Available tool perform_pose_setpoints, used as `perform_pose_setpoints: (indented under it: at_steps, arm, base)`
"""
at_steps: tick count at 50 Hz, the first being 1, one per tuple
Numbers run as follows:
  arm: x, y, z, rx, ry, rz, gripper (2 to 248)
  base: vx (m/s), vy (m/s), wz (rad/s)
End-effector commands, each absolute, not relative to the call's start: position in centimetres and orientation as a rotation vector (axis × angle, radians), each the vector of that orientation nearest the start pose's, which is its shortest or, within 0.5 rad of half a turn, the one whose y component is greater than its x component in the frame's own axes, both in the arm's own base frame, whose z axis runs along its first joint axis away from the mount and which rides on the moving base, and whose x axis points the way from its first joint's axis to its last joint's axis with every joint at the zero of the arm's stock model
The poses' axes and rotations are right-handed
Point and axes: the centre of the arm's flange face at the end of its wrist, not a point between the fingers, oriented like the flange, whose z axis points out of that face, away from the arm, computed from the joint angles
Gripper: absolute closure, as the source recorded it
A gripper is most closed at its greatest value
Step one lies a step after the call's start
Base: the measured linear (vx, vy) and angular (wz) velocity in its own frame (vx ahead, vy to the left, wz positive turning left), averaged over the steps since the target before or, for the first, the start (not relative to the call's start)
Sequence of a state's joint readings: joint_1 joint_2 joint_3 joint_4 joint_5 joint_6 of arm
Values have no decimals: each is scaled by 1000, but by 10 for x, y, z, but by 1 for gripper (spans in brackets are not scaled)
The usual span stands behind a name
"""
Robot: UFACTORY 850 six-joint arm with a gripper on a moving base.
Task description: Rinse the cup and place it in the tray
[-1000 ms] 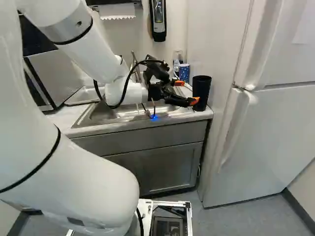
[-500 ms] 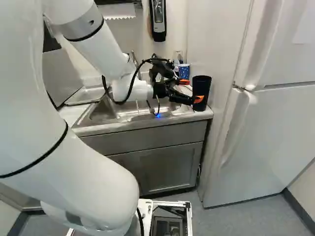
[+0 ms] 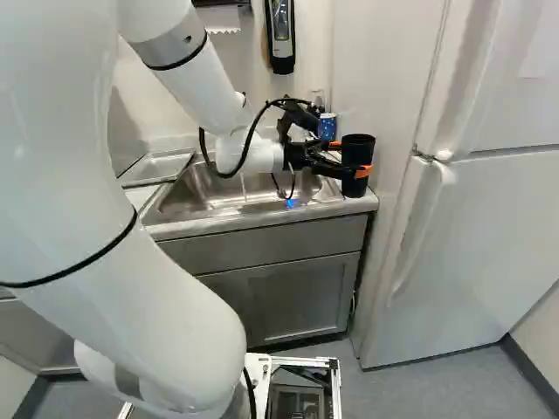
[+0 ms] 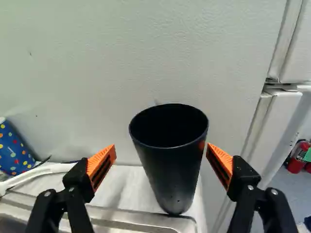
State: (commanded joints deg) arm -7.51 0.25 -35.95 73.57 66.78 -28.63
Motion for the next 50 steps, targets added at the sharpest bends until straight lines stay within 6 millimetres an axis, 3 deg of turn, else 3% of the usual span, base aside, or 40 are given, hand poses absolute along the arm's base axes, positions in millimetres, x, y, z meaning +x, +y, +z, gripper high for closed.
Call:
perform_pose_setpoints:
  at_steps: [15,50]
  arm:
    - [403,-146,484,1524,-1257,1400,3]
    - [396,-138,484,1541,-1247,1410,10]
  base:
    - [0,0,0]
    - [0,0,0]
